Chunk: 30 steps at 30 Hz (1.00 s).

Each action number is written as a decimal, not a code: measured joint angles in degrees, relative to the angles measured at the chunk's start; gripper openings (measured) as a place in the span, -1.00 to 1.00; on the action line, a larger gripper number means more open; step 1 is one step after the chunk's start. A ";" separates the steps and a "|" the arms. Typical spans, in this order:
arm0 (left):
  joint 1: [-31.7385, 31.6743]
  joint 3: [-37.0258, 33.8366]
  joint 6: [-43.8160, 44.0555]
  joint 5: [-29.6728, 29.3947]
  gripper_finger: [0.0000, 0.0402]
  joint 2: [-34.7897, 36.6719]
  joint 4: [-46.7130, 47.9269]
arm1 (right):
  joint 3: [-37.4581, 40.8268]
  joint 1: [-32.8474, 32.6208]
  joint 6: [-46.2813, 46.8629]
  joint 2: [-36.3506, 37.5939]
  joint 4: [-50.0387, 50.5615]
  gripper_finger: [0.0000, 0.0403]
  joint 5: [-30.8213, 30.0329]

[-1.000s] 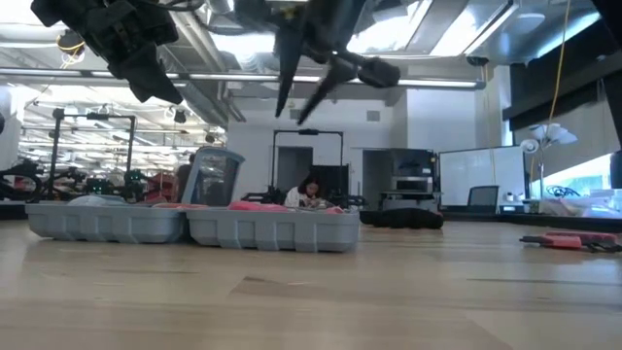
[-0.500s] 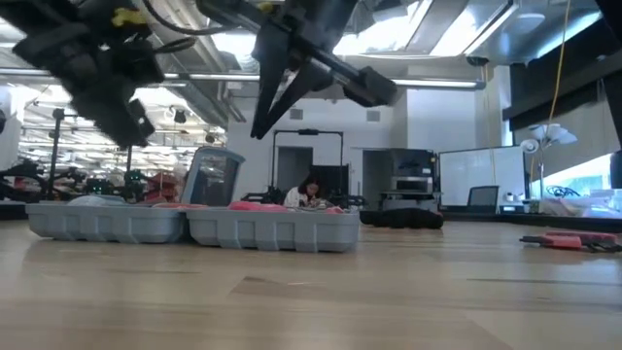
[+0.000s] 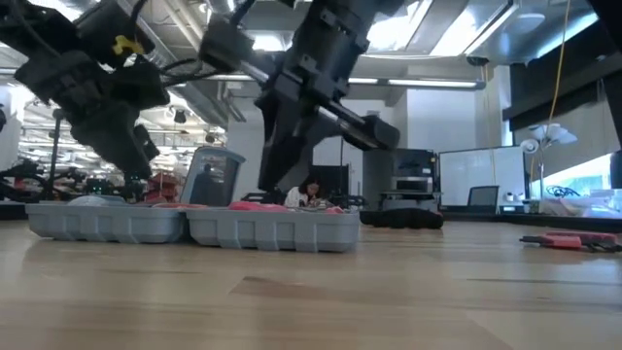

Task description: Prefit tool cases

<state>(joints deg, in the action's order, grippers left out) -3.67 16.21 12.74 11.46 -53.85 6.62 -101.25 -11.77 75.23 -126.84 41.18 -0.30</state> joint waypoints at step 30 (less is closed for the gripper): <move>-0.05 0.00 0.05 -0.20 -1.00 -6.76 -5.58 | -1.49 0.41 -2.03 -4.45 -3.24 -1.00 3.27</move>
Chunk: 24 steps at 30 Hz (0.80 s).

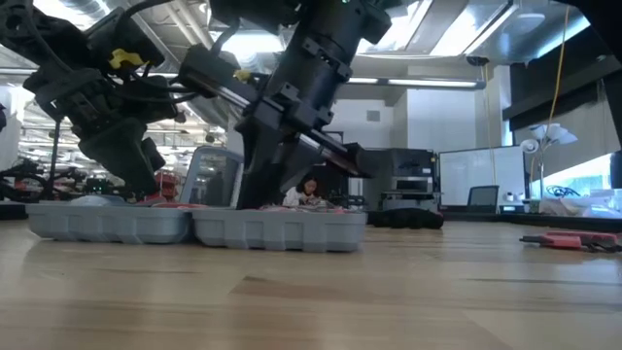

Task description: Prefit tool cases

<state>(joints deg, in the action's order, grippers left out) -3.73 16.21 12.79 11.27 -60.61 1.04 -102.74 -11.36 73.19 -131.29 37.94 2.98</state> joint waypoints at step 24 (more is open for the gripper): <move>-0.02 0.02 -0.62 0.04 -1.00 0.01 0.11 | 2.38 0.99 -3.02 2.99 4.56 -1.00 -2.85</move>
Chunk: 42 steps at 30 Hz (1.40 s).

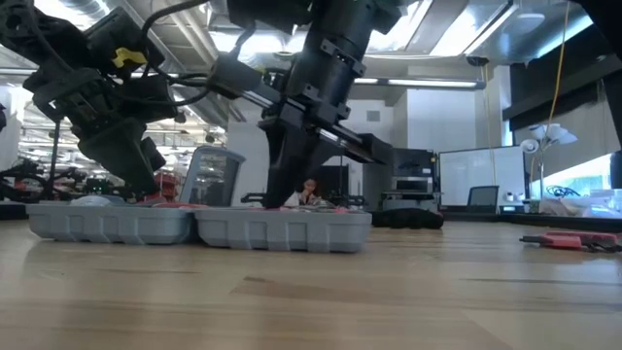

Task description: Prefit tool cases

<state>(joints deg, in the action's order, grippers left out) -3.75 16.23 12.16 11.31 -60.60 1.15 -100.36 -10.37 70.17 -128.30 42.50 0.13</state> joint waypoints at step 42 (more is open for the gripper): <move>-0.04 0.02 4.44 3.54 -1.00 0.00 0.15 | 6.44 -10.07 4.19 15.46 47.77 0.15 8.17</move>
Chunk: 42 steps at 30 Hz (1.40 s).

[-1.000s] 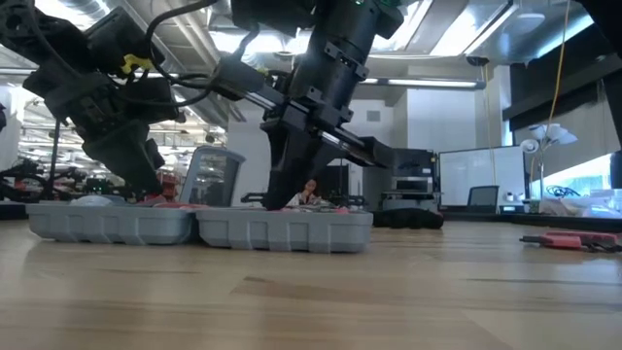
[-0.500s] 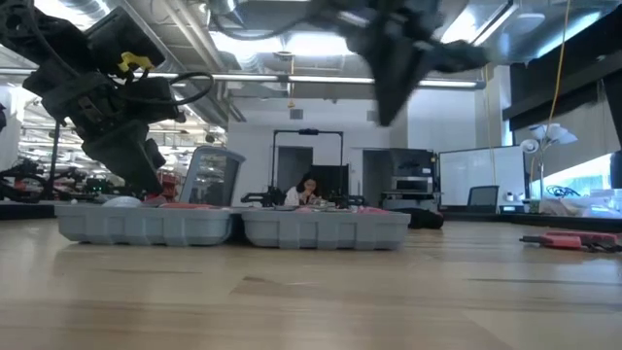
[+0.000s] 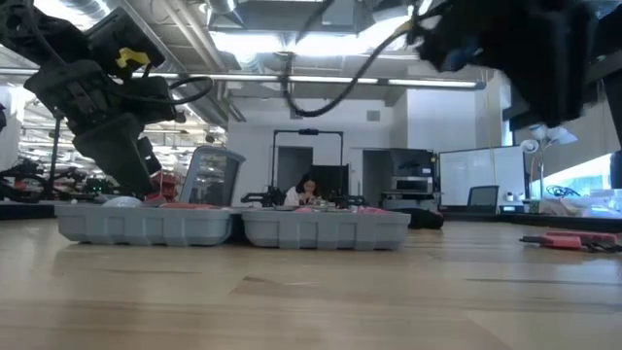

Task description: Prefit tool cases

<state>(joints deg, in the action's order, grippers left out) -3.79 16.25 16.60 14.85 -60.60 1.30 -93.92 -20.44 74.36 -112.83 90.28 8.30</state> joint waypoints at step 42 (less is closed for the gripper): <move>9.73 15.26 21.86 -38.88 -1.00 -5.53 13.53 | 59.40 -5.38 -18.82 44.70 -43.14 0.02 -11.78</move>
<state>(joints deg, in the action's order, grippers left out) 5.93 31.51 38.46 -24.03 -66.13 14.83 -34.52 -25.81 55.54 -68.13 47.14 -3.48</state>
